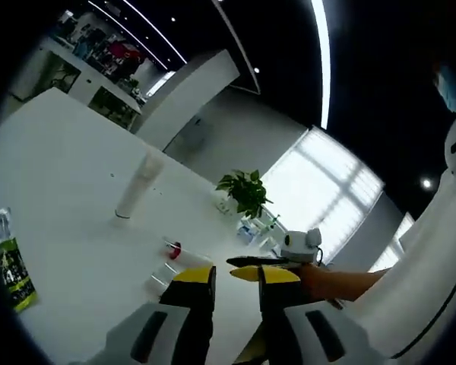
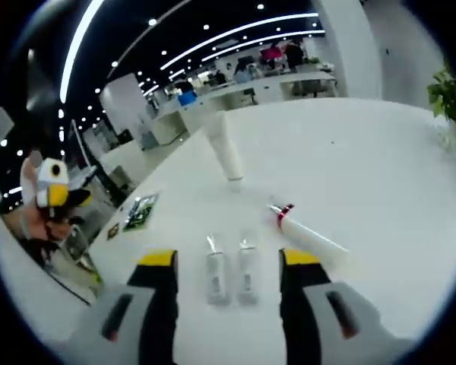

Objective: Arrange the skincare products in the storage area until every visible bottle or jar stands upright without overlapping.

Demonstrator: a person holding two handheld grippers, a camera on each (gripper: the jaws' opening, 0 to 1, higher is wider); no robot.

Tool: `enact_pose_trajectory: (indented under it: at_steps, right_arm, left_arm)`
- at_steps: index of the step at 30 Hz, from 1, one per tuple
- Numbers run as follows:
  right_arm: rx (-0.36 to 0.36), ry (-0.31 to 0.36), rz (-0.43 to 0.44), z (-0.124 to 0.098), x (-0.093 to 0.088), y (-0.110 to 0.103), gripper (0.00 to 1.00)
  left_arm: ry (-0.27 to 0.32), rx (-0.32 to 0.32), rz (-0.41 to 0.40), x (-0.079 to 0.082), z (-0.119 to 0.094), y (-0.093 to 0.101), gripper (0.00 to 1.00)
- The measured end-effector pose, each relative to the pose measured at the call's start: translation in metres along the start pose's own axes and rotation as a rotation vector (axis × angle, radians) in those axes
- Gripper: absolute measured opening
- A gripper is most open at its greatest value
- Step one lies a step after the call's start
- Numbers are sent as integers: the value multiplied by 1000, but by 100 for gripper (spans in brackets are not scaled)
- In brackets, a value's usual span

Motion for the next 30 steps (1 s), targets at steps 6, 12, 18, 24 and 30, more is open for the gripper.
enact_pose_trajectory:
  at_steps: [6,12,18,24,30]
  right_arm:
    - [-79,-70,-73,14,9,31,50]
    - [-96,-148,-172,29,12,55,52]
    - [-70,-147,-173,36,14,54,53]
    - [-46,-149,-178,43,8,47,53]
    - [-31,-152,-169,45,3,46,53]
  left_arm:
    - [38,37,-40,-3,4,5,22]
    - [41,62,-54,-9,9,13,22]
    - [62,76,-80,-8,15,18,22]
    - [53,80,-77,-5,22,21,23]
    - [47,77,-78,-5,30,23,23]
Point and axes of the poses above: the point that each gripper's makers call its tool centre point, and the gripper's own axes: z roughly forward along the fingers, y roughly to its right, x roughly out of its top, the point moved 9 cm from there along -z, roughly backward along the fingers, and after that the axes turned 11 degrees about -y, right-handed, at the moved point
